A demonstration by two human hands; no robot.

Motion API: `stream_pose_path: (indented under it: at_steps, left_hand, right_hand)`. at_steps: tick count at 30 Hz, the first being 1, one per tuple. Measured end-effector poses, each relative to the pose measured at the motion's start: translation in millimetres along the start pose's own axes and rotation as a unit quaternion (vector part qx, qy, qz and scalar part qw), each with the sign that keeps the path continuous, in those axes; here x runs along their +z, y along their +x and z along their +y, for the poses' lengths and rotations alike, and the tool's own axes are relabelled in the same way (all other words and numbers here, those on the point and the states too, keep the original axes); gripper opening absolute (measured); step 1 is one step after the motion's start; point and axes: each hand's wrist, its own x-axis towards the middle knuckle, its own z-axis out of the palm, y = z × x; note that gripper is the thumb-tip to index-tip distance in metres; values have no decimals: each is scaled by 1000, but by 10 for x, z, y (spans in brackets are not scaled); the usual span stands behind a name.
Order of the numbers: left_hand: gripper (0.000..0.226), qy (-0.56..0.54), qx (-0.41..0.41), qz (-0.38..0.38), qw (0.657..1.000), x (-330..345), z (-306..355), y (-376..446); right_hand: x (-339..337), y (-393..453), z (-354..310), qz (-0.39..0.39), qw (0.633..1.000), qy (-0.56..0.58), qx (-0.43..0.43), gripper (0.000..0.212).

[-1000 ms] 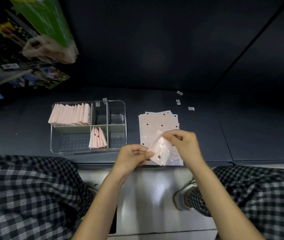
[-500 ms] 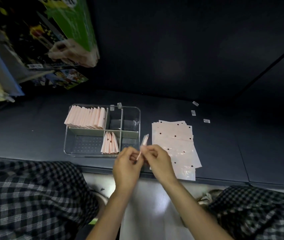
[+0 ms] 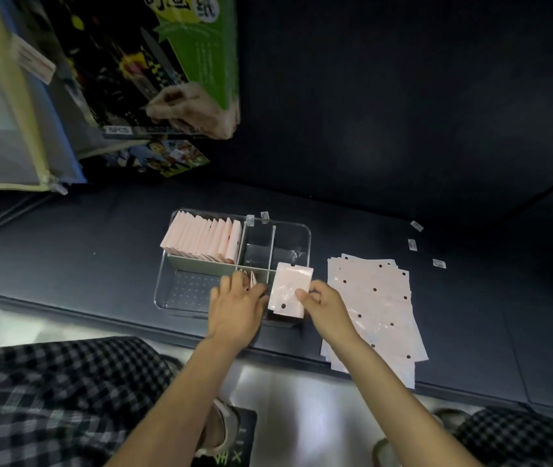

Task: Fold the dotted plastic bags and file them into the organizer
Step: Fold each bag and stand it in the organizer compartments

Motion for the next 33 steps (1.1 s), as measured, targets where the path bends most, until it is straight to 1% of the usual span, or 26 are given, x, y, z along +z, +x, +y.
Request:
stream_pose_path:
  at_steps: [2, 4, 8, 10, 12, 15, 16, 18, 19, 21, 23, 25, 27, 31, 33]
  left_hand:
    - [19, 27, 43, 18, 999, -10, -55, 50]
    - [17, 30, 48, 28, 998, -13, -105, 79]
    - [29, 57, 48, -34, 997, 86, -233, 54]
    - [29, 52, 38, -27, 998, 79, -271, 26]
    - [29, 43, 31, -3, 999, 38, -287, 7]
    - [28, 25, 23, 23, 999, 39, -321, 3]
    - [25, 16, 15, 21, 1000, 45, -327, 4]
    - [20, -10, -4, 16, 1000, 65, -330, 8]
    - [19, -17, -10, 12, 1000, 75, -332, 10]
    - [19, -22, -15, 12, 1000, 95, -332, 9]
    - [20, -28, -13, 18, 999, 98, -318, 5]
    - [20, -28, -4, 19, 999, 93, -297, -9]
    - [20, -25, -2, 15, 1000, 96, -292, -27]
    - [18, -35, -13, 13, 999, 103, -290, -41]
    - [15, -81, -39, 34, 995, 98, -264, -66]
  right_hand:
    - [61, 55, -6, -21, 999, 32, -1, 10]
    - [135, 110, -3, -33, 998, 49, 4, 8]
    - [249, 176, 8, -24, 997, 73, 10, 9]
    - [287, 192, 20, -18, 998, 65, 10, 12]
    - [333, 202, 28, -16, 1000, 13, 1, 19]
    - [443, 223, 23, 17, 990, -135, -37, 35]
    - [483, 225, 6, 34, 981, -183, -48, 35]
    - [550, 228, -47, 57, 960, -270, -50, 21]
    - [579, 223, -83, 71, 947, -311, -47, 17]
    - [636, 219, -134, 90, 923, -370, -56, 18]
    - [709, 211, -183, 86, 913, -394, -67, 18]
    - [784, 217, -208, 73, 908, -405, -74, 20]
    - [823, 227, -196, 64, 912, -398, -72, 21]
    - [812, 229, -94, 62, 939, -330, -70, 31]
    - [812, 224, -43, 78, 951, -291, -66, 27]
